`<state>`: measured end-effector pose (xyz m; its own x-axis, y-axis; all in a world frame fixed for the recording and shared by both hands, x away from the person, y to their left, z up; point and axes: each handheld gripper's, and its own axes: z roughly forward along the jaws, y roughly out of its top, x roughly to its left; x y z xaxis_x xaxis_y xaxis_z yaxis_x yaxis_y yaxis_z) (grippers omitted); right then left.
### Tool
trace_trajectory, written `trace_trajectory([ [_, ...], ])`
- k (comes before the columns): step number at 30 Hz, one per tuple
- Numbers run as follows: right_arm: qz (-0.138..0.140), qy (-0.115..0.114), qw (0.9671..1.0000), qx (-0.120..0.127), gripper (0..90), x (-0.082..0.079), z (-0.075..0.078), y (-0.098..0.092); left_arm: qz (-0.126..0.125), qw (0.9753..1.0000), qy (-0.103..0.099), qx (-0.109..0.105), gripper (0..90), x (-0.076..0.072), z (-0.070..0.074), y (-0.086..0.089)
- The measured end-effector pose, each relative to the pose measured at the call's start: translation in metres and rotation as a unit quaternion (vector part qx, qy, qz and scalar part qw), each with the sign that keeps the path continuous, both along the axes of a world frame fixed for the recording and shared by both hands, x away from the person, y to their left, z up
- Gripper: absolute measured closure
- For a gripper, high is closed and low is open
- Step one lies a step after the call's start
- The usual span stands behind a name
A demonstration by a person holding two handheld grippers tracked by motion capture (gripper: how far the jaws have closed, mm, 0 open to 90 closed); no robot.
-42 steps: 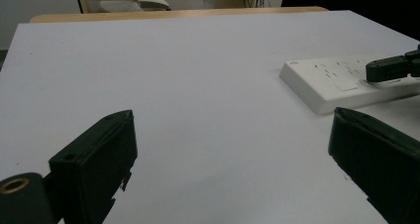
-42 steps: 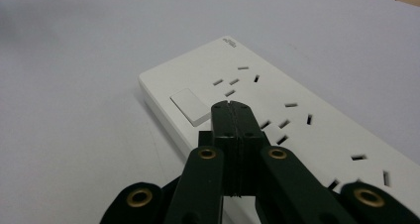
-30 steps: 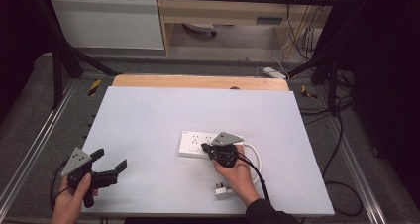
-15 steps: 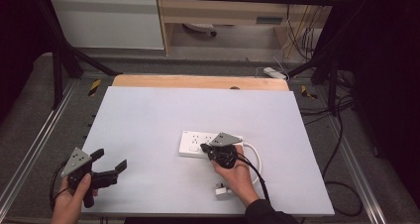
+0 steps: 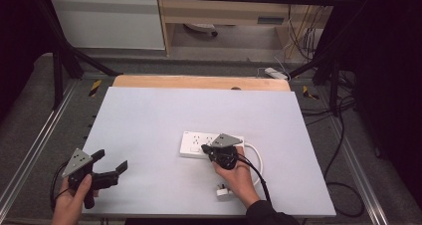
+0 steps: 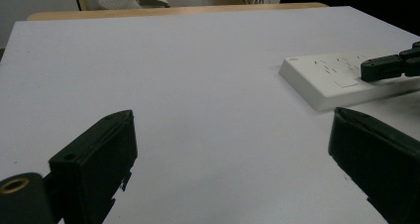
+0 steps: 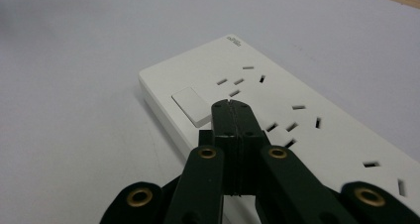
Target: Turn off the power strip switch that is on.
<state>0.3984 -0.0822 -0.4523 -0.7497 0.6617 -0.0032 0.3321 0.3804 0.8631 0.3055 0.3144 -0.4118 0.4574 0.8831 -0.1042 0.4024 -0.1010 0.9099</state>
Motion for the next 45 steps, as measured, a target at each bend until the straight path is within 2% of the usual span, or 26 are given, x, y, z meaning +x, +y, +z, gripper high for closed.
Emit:
trace_trajectory([
  [24,-0.003,0.001,1.0000,0.002,90.0,0.000,0.001,-0.001,0.001,1.0000,-0.004,-0.003,4.7,0.000,0.000,0.000],
  [39,-0.008,-0.004,0.9996,0.026,90.0,-0.001,0.006,-0.005,0.002,1.0000,-0.005,-0.003,4.7,0.000,0.000,0.000],
  [45,-0.015,-0.008,0.9990,0.042,86.1,-0.003,0.013,-0.008,0.001,1.0000,-0.004,-0.004,4.7,0.000,0.000,0.001],
])
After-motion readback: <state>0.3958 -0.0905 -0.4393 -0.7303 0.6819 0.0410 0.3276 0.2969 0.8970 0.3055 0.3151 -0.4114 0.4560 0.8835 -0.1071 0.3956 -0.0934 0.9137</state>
